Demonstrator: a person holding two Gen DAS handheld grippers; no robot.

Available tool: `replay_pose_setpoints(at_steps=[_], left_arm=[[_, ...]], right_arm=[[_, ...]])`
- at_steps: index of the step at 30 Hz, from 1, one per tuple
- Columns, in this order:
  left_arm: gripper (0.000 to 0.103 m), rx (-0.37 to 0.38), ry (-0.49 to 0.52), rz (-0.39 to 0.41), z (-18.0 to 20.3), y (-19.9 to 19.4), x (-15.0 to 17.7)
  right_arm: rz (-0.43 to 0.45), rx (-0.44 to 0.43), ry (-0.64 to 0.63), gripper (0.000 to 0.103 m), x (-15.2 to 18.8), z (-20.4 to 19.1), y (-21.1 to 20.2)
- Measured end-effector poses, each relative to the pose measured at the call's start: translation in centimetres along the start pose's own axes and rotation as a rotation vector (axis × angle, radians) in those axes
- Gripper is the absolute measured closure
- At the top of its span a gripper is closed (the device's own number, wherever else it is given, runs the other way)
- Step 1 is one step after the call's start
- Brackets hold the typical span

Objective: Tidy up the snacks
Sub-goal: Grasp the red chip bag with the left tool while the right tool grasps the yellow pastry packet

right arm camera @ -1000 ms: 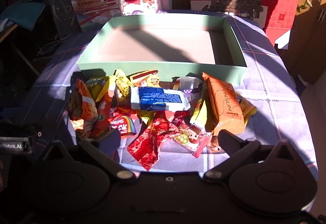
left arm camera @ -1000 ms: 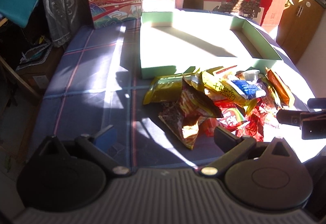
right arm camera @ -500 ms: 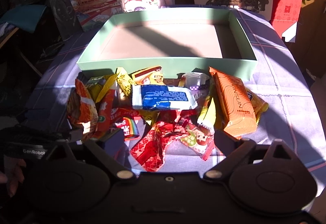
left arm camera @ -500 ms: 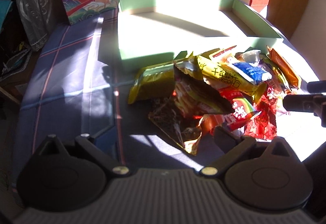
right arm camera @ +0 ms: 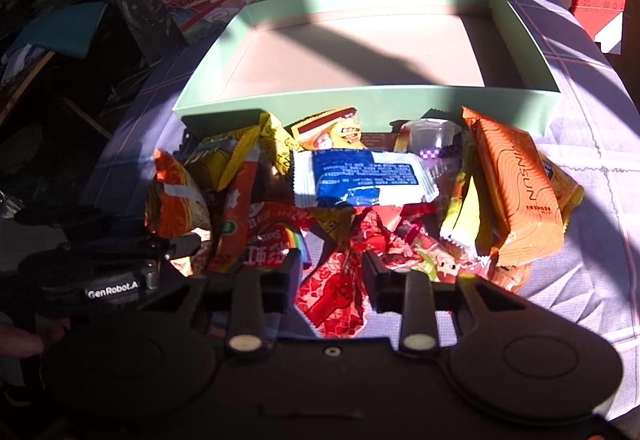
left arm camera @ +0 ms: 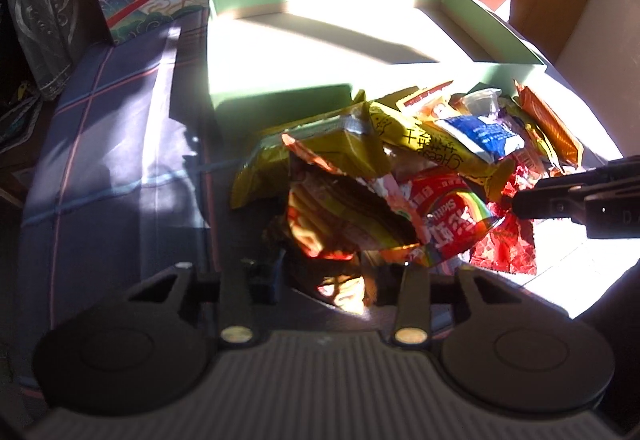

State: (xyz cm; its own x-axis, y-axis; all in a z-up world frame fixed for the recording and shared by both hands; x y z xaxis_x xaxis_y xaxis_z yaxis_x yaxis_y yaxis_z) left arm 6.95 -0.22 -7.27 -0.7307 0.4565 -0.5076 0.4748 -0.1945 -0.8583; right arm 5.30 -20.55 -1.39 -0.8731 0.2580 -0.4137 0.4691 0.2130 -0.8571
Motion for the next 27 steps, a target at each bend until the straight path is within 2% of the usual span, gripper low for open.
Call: replay_pose_setpoints(at_steps=[4, 5, 8, 9, 12, 16, 18, 20, 21, 23, 25, 27], left_arm=[[0.067, -0.04, -0.021, -0.048, -1.5, -0.6, 0.6], [0.065, -0.048, -0.03, -0.044, -1.8, -0.6, 0.6], [0.043, -0.062, -0.072, -0.007, -2.7, -0.7, 0.7], [0.039, -0.056, -0.081, 0.01, -2.8, -0.6, 0.6], [0.033, -0.043, -0.096, 0.034, -3.0, -0.1, 0.3], [0.028, -0.026, -0.069, 0.052, -2.6, 0.9, -0.2], [0.02, -0.012, -0.047, 0.071, -2.1, 1.5, -0.5], [0.024, 0.003, -0.025, 0.082, -1.7, 2.1, -0.8], [0.042, -0.006, -0.015, 0.072, -1.6, 2.2, -1.0], [0.06, -0.02, -0.027, 0.045, -2.3, 1.9, -1.2], [0.064, 0.012, -0.104, 0.01, -4.1, 1.4, -1.0], [0.064, -0.015, -0.136, -0.019, -5.8, 0.8, -0.4]], right_arm=[[-0.001, -0.032, 0.002, 0.07, -1.1, -0.4, 0.1], [-0.005, -0.04, 0.0, 0.07, -1.4, -0.6, 0.2], [0.008, -0.05, -0.02, 0.07, -2.3, -1.5, 0.2], [0.015, -0.056, -0.021, 0.07, -2.6, -1.6, 0.1], [0.036, -0.05, -0.027, 0.065, -3.9, -1.6, 0.0], [0.019, -0.052, -0.044, 0.065, -4.8, -2.2, 0.6], [0.014, -0.059, -0.087, 0.06, -5.2, -3.6, 1.1], [0.01, -0.067, -0.124, 0.051, -5.9, -5.0, 1.7], [0.007, -0.074, -0.137, 0.05, -6.2, -5.6, 2.0], [-0.005, -0.081, -0.167, 0.05, -6.9, -7.2, 2.7], [-0.018, -0.101, -0.206, 0.05, -7.4, -9.0, 3.3], [-0.043, -0.131, -0.252, 0.05, -7.8, -10.8, 4.2]])
Point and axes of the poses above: each gripper's, at about its wrist camera, not at the fingertips, and y roughly the way its jaws point, z to its right, x to its underside, the point moved 1 cm from there along y, roughly the way its jaws point, and after that the axes turned 14 degrees about y, right-handed, at the moved point
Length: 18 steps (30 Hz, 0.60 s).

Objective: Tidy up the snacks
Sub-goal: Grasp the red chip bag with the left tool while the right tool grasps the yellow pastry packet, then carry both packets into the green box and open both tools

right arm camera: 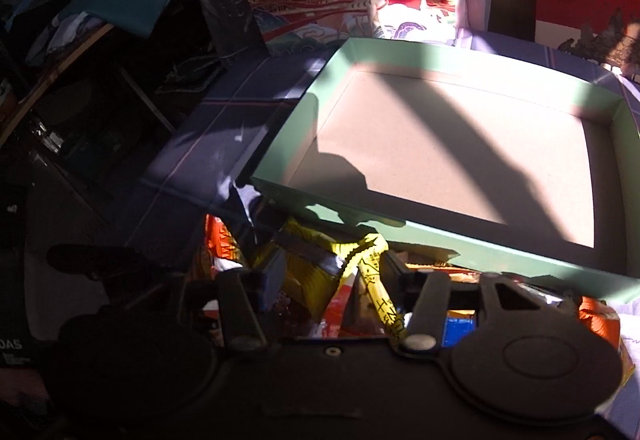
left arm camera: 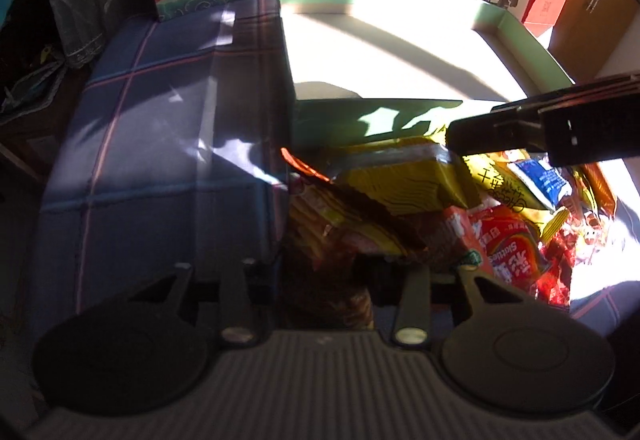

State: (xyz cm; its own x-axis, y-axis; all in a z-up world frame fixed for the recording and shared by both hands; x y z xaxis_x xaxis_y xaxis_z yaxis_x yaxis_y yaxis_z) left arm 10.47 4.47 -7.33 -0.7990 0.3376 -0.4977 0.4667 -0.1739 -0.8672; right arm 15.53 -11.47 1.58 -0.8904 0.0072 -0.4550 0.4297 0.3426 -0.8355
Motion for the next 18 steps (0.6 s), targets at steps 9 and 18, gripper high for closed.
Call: replay_pose_setpoints(at_steps=[9, 18], left_arm=[[0.039, -0.055, -0.088, -0.004, -5.2, -0.9, 1.7], [0.019, -0.062, -0.034, 0.038, -5.5, -0.5, 2.0]], right_arm=[[-0.179, -0.03, -0.177, 0.048, -0.8, -5.6, 6.3], [-0.206, -0.005, -0.302, 0.043, -0.2, -9.0, 7.1]])
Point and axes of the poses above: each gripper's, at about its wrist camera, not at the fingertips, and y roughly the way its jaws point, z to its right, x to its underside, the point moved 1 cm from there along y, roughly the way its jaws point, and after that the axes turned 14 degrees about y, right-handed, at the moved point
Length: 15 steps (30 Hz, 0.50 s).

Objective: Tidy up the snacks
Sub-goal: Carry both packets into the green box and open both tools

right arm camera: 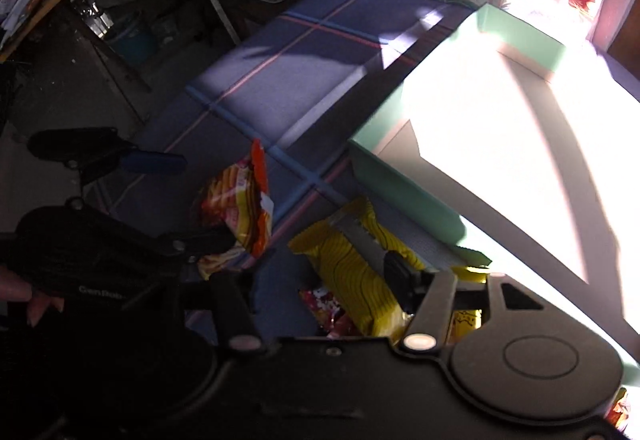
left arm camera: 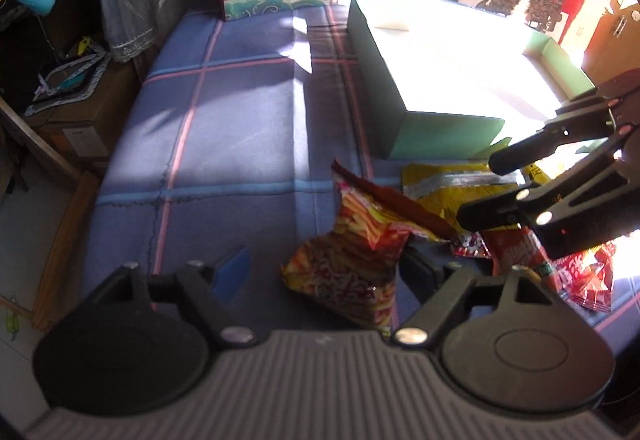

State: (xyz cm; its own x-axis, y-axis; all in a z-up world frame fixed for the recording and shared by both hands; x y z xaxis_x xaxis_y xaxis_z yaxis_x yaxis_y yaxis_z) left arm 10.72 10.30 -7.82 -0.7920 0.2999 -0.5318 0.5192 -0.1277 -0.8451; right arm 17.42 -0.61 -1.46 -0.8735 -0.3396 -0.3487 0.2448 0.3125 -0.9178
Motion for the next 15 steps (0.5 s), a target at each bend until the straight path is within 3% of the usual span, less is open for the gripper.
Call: replay_pose_setpoints(at_steps=[2, 5, 6, 7, 9, 10, 12, 15], left_arm=[[0.015, -0.001, 0.009, 0.004, 0.1, 0.1, 0.3], [0.014, 0.021, 0.006, 0.003, -0.2, 0.5, 0.4], [0.014, 0.022, 0.011, 0.003, -0.3, 0.6, 0.4], [0.014, 0.022, 0.016, 0.004, -0.4, 0.8, 0.3], [0.016, 0.032, 0.034, 0.003, -0.5, 1.4, 0.0], [0.02, 0.045, 0.041, -0.004, -0.6, 1.7, -0.1], [0.053, 0.084, 0.041, -0.034, -0.6, 2.3, -0.2], [0.056, 0.075, 0.028, -0.042, -0.7, 2.4, -0.3]], right_arm=[[-0.015, 0.028, -0.055, 0.03, -0.5, -0.2, 1.1], [-0.098, 0.014, -0.087, 0.031, -0.3, -0.5, 2.8], [-0.114, 0.004, -0.08, 0.035, 0.0, -0.6, 3.1], [-0.132, -0.007, -0.077, 0.055, 0.2, -0.8, 3.3], [-0.157, -0.028, -0.061, 0.054, 0.9, -1.1, 3.4], [-0.157, -0.032, -0.059, 0.054, 1.1, -1.4, 3.5], [-0.144, -0.025, -0.052, 0.054, 1.7, -2.1, 3.3], [-0.122, -0.007, -0.059, 0.05, 2.3, -2.3, 2.4]])
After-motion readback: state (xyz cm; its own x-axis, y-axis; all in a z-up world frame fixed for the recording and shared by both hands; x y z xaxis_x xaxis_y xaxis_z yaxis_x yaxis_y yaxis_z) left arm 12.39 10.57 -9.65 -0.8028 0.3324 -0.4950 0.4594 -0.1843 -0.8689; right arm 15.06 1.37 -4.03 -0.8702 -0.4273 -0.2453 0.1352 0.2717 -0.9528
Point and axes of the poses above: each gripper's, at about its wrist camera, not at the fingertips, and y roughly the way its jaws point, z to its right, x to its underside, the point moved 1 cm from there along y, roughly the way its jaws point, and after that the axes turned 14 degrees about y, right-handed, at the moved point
